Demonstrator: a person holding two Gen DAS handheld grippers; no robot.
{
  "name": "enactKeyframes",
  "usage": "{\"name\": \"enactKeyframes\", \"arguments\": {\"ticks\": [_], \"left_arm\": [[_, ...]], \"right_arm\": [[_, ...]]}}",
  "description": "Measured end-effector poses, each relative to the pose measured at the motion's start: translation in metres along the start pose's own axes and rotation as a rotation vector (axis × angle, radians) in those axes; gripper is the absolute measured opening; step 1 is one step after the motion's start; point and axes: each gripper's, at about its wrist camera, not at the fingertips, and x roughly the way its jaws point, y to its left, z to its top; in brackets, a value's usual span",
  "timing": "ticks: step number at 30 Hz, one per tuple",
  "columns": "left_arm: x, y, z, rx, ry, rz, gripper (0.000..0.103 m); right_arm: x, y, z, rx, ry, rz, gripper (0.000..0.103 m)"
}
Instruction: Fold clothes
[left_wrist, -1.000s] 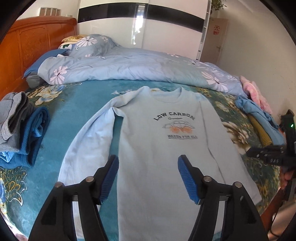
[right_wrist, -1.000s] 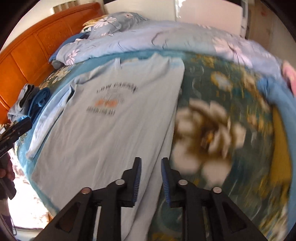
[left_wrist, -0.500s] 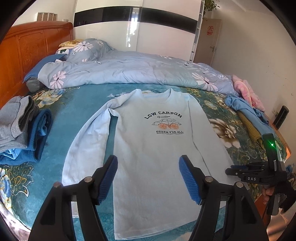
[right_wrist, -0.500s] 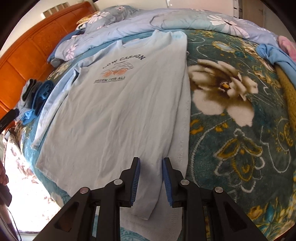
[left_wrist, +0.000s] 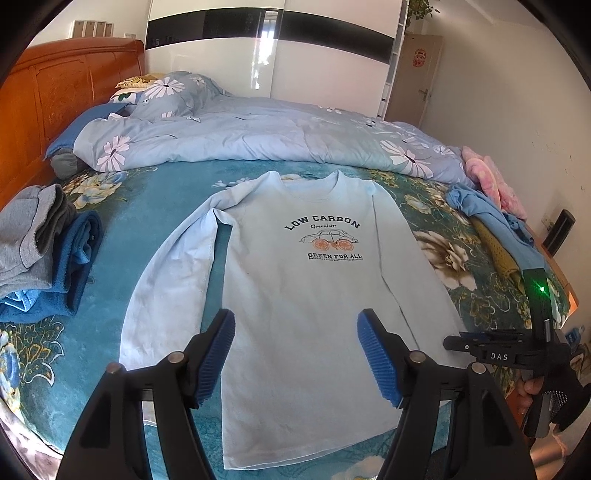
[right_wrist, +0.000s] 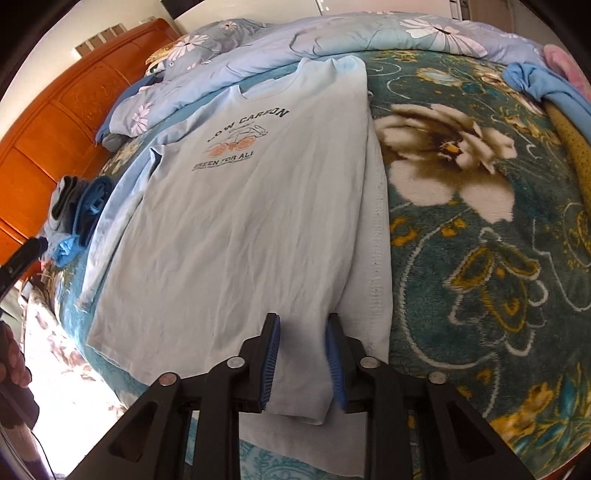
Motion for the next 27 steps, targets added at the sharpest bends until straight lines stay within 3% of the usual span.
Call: {"name": "enactKeyframes", "arguments": {"ticks": [2,3,6,9,20,24,27], "left_arm": [[0.001,0.000,0.000,-0.004,0.002,0.000,0.070],[0.002,0.000,0.000,-0.004,0.004,0.001,0.070],[0.005,0.001,0.000,-0.003,0.012,0.006,0.070],[0.009,0.003,0.000,-0.002,0.018,0.012,0.070],[0.035,0.023,0.003,-0.043,0.053,0.063,0.070],[0.048,0.030,0.004,-0.053,0.069,0.087,0.070],[0.058,0.039,0.005,-0.063,0.087,0.108,0.070]], "right_arm": [[0.000,0.001,0.001,0.002,0.002,-0.002,0.005],[-0.001,0.002,0.002,0.002,0.002,-0.003,0.004],[-0.007,0.004,0.007,-0.032,0.003,-0.008,0.003],[-0.025,-0.002,0.023,-0.095,-0.022,-0.069,0.003],[-0.135,-0.098,0.131,-0.153,-0.188,-0.550,0.003],[-0.148,-0.132,0.161,-0.176,-0.182,-0.701,0.003],[-0.141,-0.158,0.174,-0.173,-0.149,-0.762,0.003]]}}
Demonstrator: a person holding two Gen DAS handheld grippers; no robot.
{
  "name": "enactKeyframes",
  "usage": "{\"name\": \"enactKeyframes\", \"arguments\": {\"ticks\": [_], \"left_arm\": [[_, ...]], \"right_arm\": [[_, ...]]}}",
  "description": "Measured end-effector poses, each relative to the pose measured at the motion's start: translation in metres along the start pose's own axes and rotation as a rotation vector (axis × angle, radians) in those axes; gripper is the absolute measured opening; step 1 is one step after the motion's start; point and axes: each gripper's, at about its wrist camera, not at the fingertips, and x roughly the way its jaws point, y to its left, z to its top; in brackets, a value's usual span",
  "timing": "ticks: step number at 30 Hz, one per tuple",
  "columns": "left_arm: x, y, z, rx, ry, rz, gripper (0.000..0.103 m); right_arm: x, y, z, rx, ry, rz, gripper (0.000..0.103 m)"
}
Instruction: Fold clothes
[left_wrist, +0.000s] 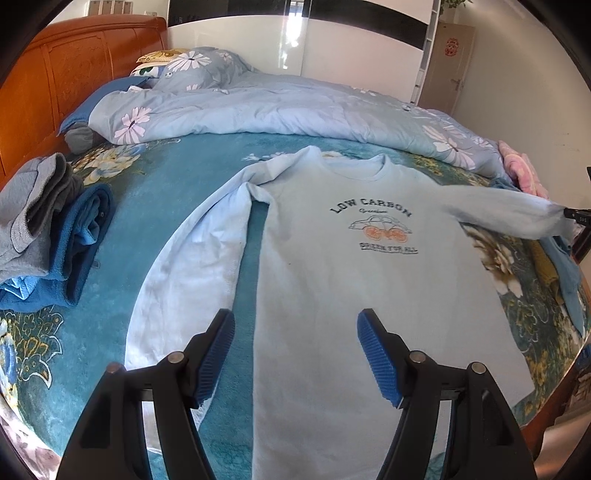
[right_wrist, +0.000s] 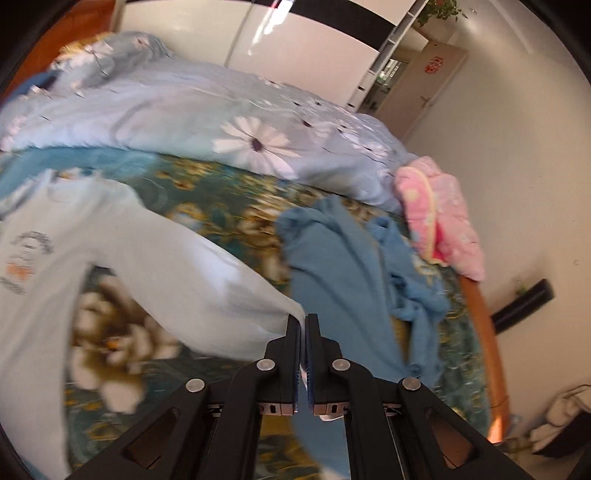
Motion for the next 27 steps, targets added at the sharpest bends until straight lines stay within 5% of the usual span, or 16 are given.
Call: {"name": "enactKeyframes", "arguments": {"ticks": [9,15,17,21,27], "left_arm": [[0.016,0.026,-0.003,-0.046,0.027,0.062,0.070],[0.010,0.044,-0.006,-0.077,0.022,0.080,0.070],[0.005,0.050,-0.007,-0.087,0.016,0.085,0.070],[-0.005,0.064,-0.013,-0.104,0.009,0.105,0.070],[-0.019,0.097,-0.037,-0.159,0.024,0.159,0.070]], "right_arm": [[0.068,0.001,-0.007,0.001,0.113,-0.027,0.003],[0.066,0.005,-0.012,0.009,0.118,-0.017,0.004],[0.057,0.005,-0.010,0.024,0.101,-0.008,0.014],[0.030,0.006,-0.005,0.035,0.040,0.017,0.050],[-0.035,0.023,-0.002,0.056,-0.122,0.054,0.068]]}}
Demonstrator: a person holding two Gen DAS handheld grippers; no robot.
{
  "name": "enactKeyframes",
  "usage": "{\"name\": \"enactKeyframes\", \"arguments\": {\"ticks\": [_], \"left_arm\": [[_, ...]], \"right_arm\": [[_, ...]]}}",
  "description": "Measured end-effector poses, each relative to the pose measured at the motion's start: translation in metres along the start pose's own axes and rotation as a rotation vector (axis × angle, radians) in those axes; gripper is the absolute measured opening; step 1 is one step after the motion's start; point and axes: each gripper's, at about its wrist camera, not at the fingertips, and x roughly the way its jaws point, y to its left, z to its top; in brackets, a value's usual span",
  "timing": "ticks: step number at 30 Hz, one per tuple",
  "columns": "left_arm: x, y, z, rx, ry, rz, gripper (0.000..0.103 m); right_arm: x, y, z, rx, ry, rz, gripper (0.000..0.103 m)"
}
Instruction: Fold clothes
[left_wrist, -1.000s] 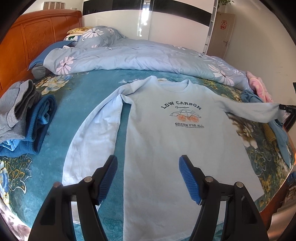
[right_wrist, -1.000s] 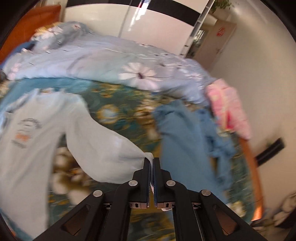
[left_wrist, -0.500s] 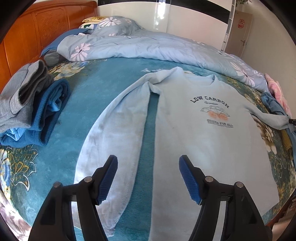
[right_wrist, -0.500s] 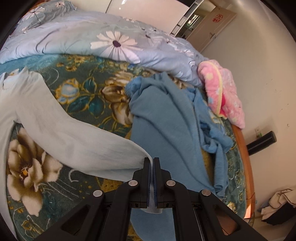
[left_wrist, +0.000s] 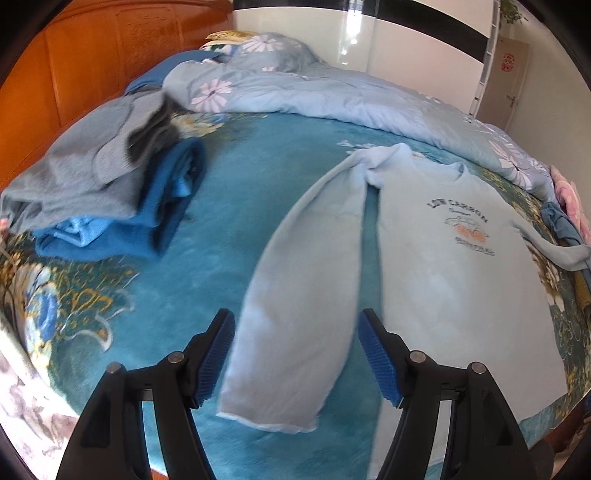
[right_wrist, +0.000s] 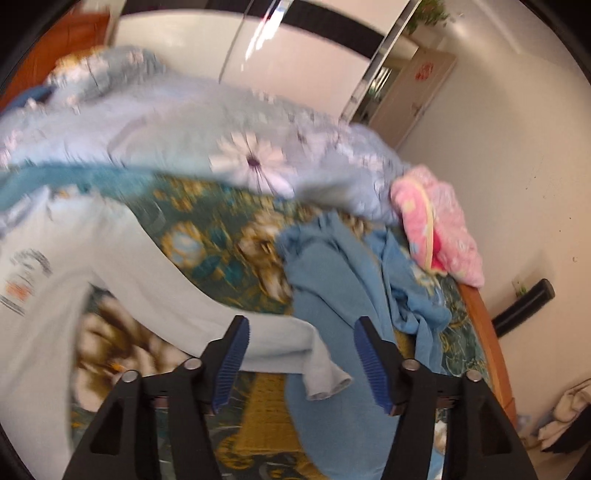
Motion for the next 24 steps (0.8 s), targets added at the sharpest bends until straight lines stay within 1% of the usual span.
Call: {"name": "enactKeyframes", "arguments": {"ticks": [2,5,9,12,13,14,15,16,17,18,20,21,24], "left_arm": [[0.003,0.014,-0.007,-0.037,0.015,0.012,0.070],[0.016,0.032,-0.014,-0.093,0.063,0.011,0.070],[0.035,0.037,-0.018,-0.170,0.107,-0.082,0.070],[0.039,0.027,-0.020,-0.157,0.106,-0.049,0.068],[0.038,0.023,-0.020,-0.143,0.102,-0.032,0.065],[0.038,0.020,-0.020,-0.131,0.098,-0.016,0.049],[0.038,0.018,-0.021,-0.120,0.098,-0.001,0.028],[0.037,0.017,-0.020,-0.118,0.093,-0.001,0.023],[0.036,0.018,-0.019,-0.121,0.085,-0.008,0.012],[0.035,0.018,-0.017,-0.125,0.077,-0.014,0.007],[0.033,0.019,-0.014,-0.131,0.061,-0.027,0.005],[0.031,0.021,-0.010,-0.127,0.041,-0.012,0.005],[0.015,0.037,0.015,-0.115,-0.037,0.078,0.004]], "right_arm": [[-0.019,0.018,-0.006,-0.009,-0.040,0.049,0.070],[-0.032,0.049,-0.020,-0.049,-0.045,0.111,0.070],[-0.035,0.089,-0.034,-0.100,-0.019,0.175,0.070],[-0.038,0.108,-0.039,-0.111,-0.008,0.211,0.070],[-0.039,0.113,-0.039,-0.117,-0.010,0.217,0.070],[-0.041,0.117,-0.039,-0.123,-0.012,0.223,0.070],[-0.043,0.121,-0.039,-0.127,-0.015,0.227,0.070],[-0.044,0.124,-0.038,-0.130,-0.018,0.230,0.070],[-0.044,0.126,-0.037,-0.130,-0.019,0.232,0.070],[-0.045,0.127,-0.035,-0.129,-0.020,0.235,0.070],[-0.045,0.129,-0.033,-0.124,-0.020,0.240,0.070],[-0.045,0.129,-0.032,-0.121,-0.018,0.243,0.070],[-0.045,0.130,-0.033,-0.120,-0.012,0.248,0.070]]}}
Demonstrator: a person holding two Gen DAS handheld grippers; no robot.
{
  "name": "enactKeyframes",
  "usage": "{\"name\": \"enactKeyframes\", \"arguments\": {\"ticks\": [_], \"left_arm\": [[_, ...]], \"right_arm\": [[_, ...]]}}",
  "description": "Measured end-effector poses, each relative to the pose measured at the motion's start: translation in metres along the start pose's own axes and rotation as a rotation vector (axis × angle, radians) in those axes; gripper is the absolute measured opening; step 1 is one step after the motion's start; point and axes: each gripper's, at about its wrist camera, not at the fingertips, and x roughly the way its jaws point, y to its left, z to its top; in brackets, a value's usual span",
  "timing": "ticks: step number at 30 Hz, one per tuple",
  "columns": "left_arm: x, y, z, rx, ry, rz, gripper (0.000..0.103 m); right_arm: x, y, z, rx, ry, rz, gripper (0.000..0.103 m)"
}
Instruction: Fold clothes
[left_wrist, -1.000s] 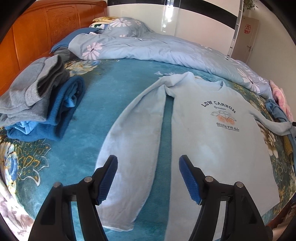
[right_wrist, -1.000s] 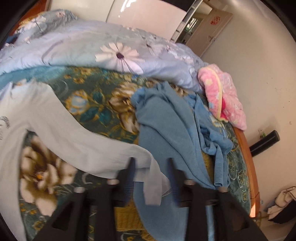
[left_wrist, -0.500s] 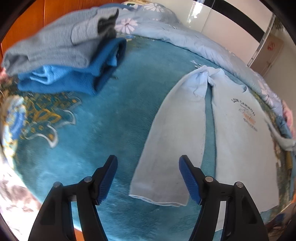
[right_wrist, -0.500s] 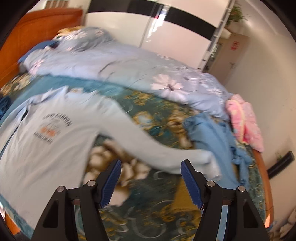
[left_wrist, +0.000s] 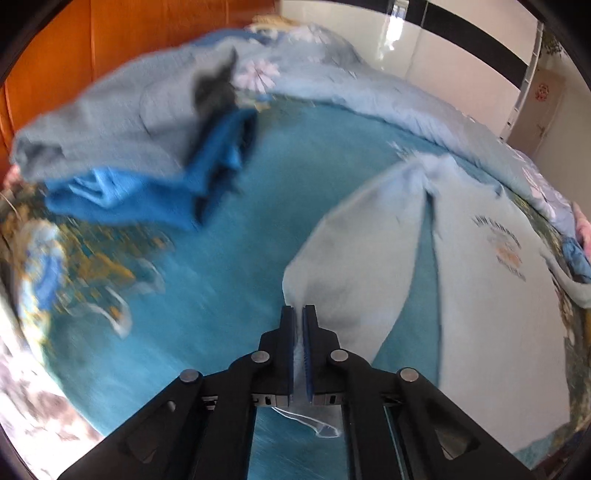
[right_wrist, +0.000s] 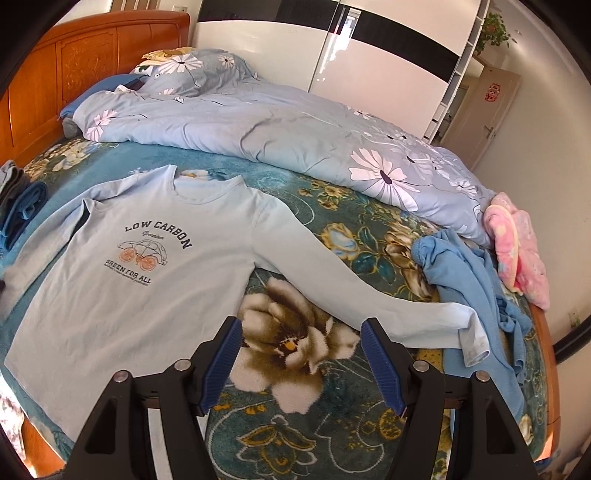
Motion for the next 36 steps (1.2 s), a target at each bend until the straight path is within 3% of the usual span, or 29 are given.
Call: {"name": "enactKeyframes", "arguments": {"ticks": [3,7,9,11,14,19,25,32,36], "left_arm": [[-0.009,0.018,0.032,0.007,-0.052,0.079,0.004],[-0.004,0.028,0.057,0.041,-0.047,0.144,0.005],[-0.006,0.028,0.061,0.026,-0.035,0.105,0.004],[-0.015,0.022,0.066,0.011,-0.032,0.020,0.005],[-0.034,0.002,0.082,0.047,-0.067,-0.062,0.005],[-0.057,-0.055,0.132,0.151,-0.150,-0.222,0.005],[-0.059,-0.163,0.165,0.342,-0.183,-0.359,0.005],[-0.021,-0.270,0.169,0.464,-0.108,-0.514,0.005],[0.009,-0.331,0.153,0.541,-0.031,-0.536,0.006]], "right_arm": [[0.002,-0.001,-0.002,-0.005,0.009,-0.003,0.070],[0.010,-0.004,-0.006,0.021,0.026,0.012,0.070],[0.014,-0.004,-0.009,0.031,0.035,0.023,0.070],[0.018,-0.003,-0.011,0.031,0.044,0.030,0.070],[0.024,-0.001,-0.011,0.022,0.053,0.035,0.070],[0.031,0.002,-0.008,0.030,0.047,0.054,0.070],[0.038,0.001,-0.011,0.034,0.043,0.067,0.070],[0.048,-0.023,-0.020,0.079,0.054,0.054,0.070],[0.059,-0.038,-0.028,0.113,0.074,0.050,0.070]]}}
